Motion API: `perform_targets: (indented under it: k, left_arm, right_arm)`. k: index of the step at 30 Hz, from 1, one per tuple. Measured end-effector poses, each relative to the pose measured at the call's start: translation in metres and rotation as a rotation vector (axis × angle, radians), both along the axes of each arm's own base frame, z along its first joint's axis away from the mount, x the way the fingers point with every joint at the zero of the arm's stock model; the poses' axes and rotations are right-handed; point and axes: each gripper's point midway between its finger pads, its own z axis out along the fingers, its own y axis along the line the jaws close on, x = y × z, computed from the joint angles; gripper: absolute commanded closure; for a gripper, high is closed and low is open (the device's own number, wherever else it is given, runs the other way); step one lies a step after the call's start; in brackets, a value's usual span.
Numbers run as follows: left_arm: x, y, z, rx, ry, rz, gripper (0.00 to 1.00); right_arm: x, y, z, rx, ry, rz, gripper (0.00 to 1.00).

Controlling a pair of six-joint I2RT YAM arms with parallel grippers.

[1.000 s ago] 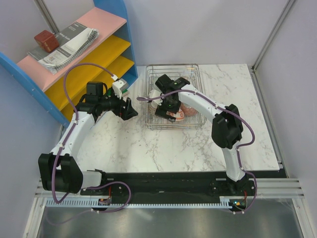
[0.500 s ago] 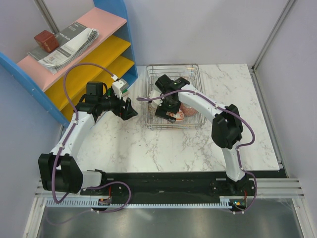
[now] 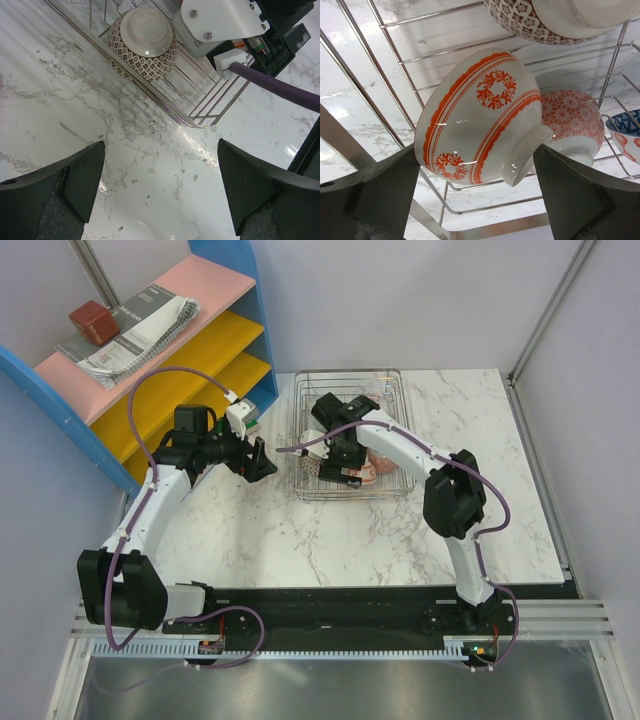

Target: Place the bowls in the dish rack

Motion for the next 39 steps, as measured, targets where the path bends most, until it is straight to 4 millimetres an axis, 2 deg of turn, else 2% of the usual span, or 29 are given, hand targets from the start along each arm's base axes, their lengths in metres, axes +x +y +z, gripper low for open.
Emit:
perform_targets:
  k: [9,18,31,39]
  left_arm:
    - [0.000,0.000,0.000,0.003,-0.001,-0.002,0.00]
    - [0.000,0.000,-0.001,0.004,-0.001,-0.003,0.00]
    - [-0.002,0.000,-0.004,0.006,0.017,-0.003,0.00]
    - [-0.001,0.000,-0.004,0.006,0.021,-0.003,0.00]
  right_arm:
    - [-0.001,-0.015,-0.002,-0.084,0.000,0.038,0.02]
    - [-0.002,-0.022,-0.001,-0.121,0.008,0.083,0.02]
    - [0.005,-0.009,0.005,-0.088,0.027,0.101,0.02]
    - [0.011,-0.002,0.017,-0.058,-0.002,0.102,0.02]
